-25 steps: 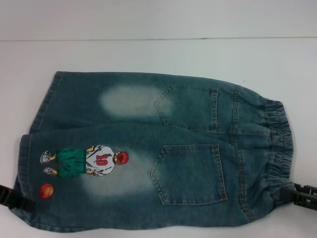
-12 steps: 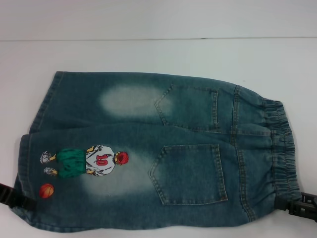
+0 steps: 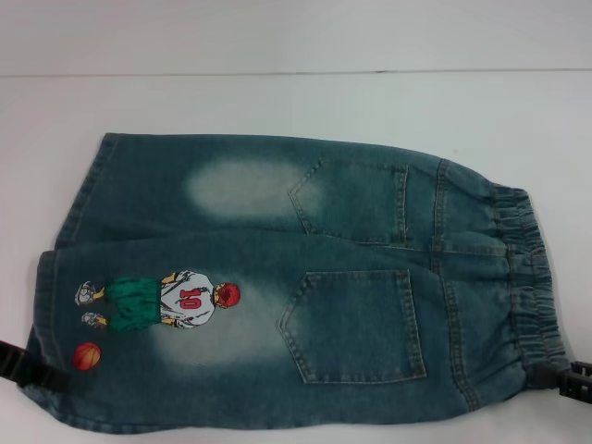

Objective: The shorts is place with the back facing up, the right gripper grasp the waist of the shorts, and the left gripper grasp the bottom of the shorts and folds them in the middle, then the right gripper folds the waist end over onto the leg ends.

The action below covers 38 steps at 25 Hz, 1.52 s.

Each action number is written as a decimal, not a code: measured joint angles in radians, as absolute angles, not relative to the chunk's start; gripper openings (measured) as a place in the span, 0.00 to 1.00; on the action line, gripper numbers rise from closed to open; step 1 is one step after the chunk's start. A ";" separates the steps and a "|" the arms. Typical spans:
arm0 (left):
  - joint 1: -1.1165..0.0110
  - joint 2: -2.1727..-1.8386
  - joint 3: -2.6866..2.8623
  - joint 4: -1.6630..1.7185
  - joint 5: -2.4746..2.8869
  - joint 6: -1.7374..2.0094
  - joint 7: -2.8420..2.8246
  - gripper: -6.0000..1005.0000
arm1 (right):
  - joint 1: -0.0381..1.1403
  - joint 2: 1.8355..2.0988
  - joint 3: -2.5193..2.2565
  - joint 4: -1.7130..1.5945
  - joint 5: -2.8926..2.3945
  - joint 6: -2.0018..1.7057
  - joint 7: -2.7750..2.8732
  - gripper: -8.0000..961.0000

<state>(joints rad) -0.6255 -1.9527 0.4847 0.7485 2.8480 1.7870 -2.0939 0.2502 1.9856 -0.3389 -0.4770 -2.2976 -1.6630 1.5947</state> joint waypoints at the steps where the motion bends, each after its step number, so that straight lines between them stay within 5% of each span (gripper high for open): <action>1: -0.626 -1.953 0.485 0.748 2.848 1.787 -2.094 0.07 | 0.250 1.984 -0.338 -0.478 -2.297 -1.661 1.596 0.65; 11: -0.622 -1.954 0.480 0.749 2.848 1.787 -2.094 0.07 | 0.243 1.980 -0.336 -0.516 -2.296 -1.657 1.626 0.14; 17: -0.618 -1.955 0.478 0.749 2.847 1.786 -2.094 0.07 | 0.240 1.980 -0.336 -0.526 -2.297 -1.658 1.634 0.07; 38: -0.559 -1.945 0.449 0.772 2.847 1.823 -2.084 0.07 | 0.240 1.988 -0.354 -0.528 -2.306 -1.725 1.614 0.07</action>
